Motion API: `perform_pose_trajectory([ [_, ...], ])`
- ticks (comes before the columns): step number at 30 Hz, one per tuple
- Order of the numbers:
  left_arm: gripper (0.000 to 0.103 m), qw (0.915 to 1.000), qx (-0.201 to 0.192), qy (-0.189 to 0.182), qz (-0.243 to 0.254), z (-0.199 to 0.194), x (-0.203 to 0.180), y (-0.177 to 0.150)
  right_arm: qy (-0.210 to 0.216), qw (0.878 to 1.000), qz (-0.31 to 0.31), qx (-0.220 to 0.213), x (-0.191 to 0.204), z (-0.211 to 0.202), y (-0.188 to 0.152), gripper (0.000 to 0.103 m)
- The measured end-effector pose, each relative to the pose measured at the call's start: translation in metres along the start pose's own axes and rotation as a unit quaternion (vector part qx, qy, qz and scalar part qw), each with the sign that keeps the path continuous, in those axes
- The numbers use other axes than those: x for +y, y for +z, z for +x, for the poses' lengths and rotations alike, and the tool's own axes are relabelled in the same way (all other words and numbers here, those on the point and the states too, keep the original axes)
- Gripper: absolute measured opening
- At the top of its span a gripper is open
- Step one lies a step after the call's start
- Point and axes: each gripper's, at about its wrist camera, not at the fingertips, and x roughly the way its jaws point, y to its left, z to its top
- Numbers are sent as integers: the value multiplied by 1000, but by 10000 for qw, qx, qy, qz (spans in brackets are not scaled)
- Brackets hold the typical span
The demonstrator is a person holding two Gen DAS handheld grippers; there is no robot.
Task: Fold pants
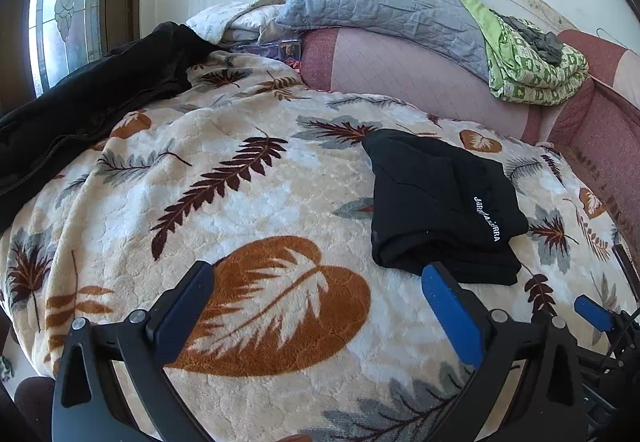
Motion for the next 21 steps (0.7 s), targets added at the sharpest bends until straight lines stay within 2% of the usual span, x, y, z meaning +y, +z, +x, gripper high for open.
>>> perform_pose_trajectory([
  [21,103,9990,343,-253,117,11,-14,-10,10,9998,-56,167,3,9,-9,82],
])
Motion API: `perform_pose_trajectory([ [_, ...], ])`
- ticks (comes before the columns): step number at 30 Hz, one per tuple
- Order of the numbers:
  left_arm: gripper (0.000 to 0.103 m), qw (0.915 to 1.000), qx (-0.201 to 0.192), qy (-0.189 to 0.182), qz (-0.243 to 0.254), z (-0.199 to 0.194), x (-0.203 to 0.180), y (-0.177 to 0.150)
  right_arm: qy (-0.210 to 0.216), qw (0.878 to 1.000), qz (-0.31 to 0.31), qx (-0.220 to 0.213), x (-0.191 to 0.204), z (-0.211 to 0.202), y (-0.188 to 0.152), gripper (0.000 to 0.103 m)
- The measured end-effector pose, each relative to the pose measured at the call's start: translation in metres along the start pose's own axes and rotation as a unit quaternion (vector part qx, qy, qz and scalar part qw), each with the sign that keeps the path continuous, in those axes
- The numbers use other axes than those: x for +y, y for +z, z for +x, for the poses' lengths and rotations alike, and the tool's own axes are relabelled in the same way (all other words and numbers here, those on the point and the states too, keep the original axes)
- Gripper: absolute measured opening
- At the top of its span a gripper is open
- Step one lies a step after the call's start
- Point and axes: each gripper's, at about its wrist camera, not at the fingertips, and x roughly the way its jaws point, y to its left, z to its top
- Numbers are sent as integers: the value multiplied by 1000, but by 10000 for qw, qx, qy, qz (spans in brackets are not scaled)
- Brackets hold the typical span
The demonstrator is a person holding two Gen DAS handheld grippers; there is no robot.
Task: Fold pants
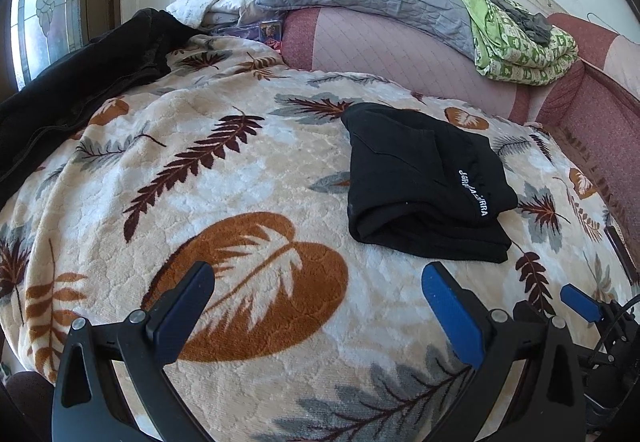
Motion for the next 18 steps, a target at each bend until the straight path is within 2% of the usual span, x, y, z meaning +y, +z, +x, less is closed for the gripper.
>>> perform_pose_trajectory([
  [18,103,9992,299,-278,19,9,-8,-6,-8,9999,-50,117,1,6,-4,82],
])
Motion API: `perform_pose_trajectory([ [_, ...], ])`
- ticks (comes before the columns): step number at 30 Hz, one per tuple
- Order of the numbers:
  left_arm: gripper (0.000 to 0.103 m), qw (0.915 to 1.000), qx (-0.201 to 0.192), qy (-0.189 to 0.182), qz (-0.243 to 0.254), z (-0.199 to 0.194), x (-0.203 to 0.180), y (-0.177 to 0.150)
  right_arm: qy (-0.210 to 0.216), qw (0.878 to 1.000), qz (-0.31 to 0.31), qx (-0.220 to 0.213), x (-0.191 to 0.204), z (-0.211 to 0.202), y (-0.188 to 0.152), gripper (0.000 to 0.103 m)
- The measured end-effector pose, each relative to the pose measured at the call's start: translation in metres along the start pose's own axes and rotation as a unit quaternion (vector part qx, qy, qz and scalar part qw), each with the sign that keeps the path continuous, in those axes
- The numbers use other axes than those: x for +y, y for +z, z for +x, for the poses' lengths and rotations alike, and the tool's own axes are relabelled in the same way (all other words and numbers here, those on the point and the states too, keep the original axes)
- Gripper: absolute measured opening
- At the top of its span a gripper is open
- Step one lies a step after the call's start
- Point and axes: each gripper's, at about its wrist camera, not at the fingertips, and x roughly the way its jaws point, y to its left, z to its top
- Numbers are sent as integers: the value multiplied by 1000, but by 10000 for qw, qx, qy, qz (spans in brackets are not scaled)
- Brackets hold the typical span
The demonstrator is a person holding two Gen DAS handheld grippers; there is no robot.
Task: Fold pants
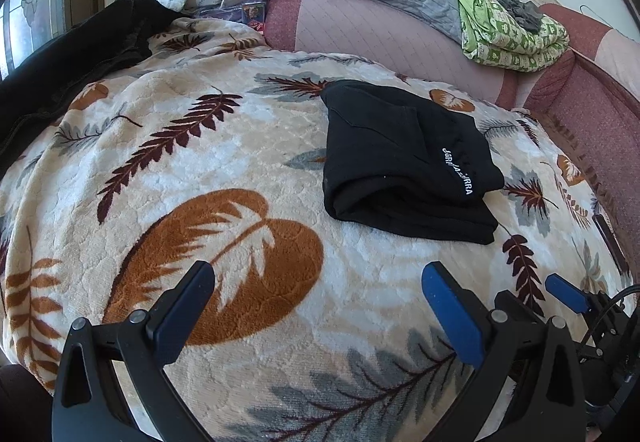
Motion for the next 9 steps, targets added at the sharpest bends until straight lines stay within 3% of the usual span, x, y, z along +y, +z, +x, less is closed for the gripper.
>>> perform_pose_trajectory([
  [9,103,9993,95,-336,-118,3,2,-2,29,10000,-54,52,2,3,-2,82],
])
